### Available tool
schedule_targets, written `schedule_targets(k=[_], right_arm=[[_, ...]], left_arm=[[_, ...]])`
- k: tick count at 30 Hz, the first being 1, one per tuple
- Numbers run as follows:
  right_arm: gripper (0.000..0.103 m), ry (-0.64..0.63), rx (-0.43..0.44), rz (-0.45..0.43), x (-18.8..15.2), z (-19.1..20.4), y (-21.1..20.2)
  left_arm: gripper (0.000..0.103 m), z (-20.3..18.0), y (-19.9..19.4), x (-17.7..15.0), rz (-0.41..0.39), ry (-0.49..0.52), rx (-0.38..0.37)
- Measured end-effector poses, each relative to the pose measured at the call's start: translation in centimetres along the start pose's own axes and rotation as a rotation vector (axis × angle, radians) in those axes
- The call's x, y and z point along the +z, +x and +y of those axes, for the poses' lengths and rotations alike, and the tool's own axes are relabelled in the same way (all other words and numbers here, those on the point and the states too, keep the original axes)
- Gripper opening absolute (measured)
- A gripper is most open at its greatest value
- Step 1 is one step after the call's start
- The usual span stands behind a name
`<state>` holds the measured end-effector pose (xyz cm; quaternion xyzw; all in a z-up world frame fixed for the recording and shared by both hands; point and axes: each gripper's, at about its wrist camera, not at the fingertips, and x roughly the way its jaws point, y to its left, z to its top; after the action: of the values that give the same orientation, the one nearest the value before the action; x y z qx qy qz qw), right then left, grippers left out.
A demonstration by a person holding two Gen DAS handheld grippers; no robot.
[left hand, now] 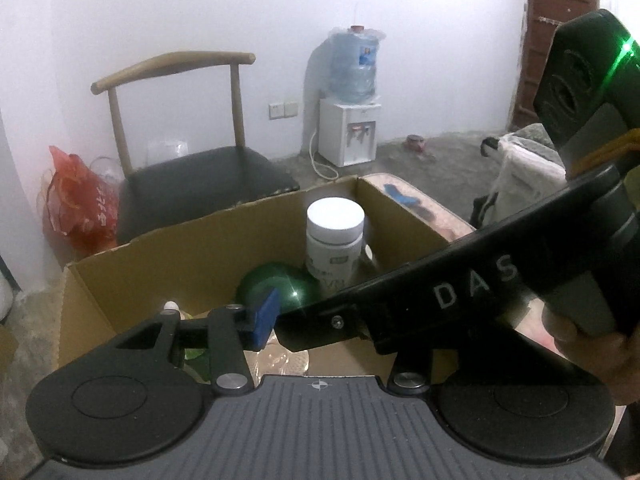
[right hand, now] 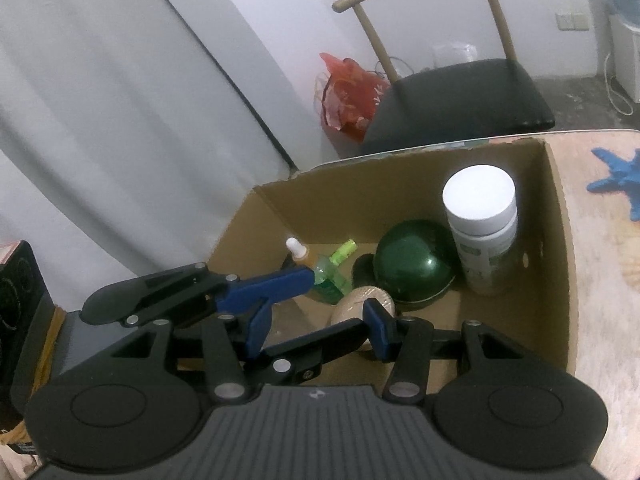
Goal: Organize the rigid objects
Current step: 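Carry the tin into the box and open the right gripper, then move the right gripper down to the small white cube on the table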
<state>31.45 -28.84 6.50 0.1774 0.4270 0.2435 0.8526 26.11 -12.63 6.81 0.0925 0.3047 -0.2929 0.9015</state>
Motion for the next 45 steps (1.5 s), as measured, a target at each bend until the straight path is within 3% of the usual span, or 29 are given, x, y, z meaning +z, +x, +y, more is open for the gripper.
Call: schedule_targets(k=[6, 8, 11, 16, 23, 29, 34, 38, 42, 45], right_arm=[[0.054, 0.015, 0.034, -0.021, -0.3, 0.4, -1.2], [0.058, 0.024, 0.058, -0.043, -0.7, 0.6, -2.3], [0.065, 0.043, 0.114, -0.096, -1.8, 0.6, -4.6], [0.067, 0.115, 0.209, -0.178, -5.4, 0.1, -8.0], [0.068, 0.200, 0.270, -0.161, -10.9, -0.1, -8.7], [0.068, 0.262, 0.318, -0.130, -12.8, 0.0, -8.2], [0.069, 0.270, 0.379, -0.168, -13.0, 0.4, -9.0], [0.073, 0.281, 0.350, -0.152, -13.5, 0.3, -7.8], [0.073, 0.323, 0.341, -0.105, -14.5, -0.3, -6.2], [0.073, 0.312, 0.331, -0.092, -14.9, -0.4, -5.2]], left_arm=[[0.062, 0.4, -1.0, -0.2, -0.008, -0.018, 0.003], [0.080, 0.5, -1.9, -0.6, -0.018, -0.016, 0.013], [0.096, 0.7, -3.7, -1.5, -0.044, -0.028, 0.039], [0.102, 0.6, -7.6, -4.2, -0.102, -0.069, 0.052], [0.103, 0.3, -11.4, -7.6, -0.096, -0.120, 0.063], [0.103, 2.0, -13.3, -9.3, -0.057, -0.233, 0.110], [0.103, 4.6, -15.7, -9.8, -0.087, -0.364, 0.044], [0.103, 5.6, -15.4, -10.9, -0.046, -0.404, 0.103], [0.103, 6.6, -16.0, -12.3, -0.017, -0.455, 0.109], [0.103, 7.1, -16.9, -13.5, -0.007, -0.450, 0.182]])
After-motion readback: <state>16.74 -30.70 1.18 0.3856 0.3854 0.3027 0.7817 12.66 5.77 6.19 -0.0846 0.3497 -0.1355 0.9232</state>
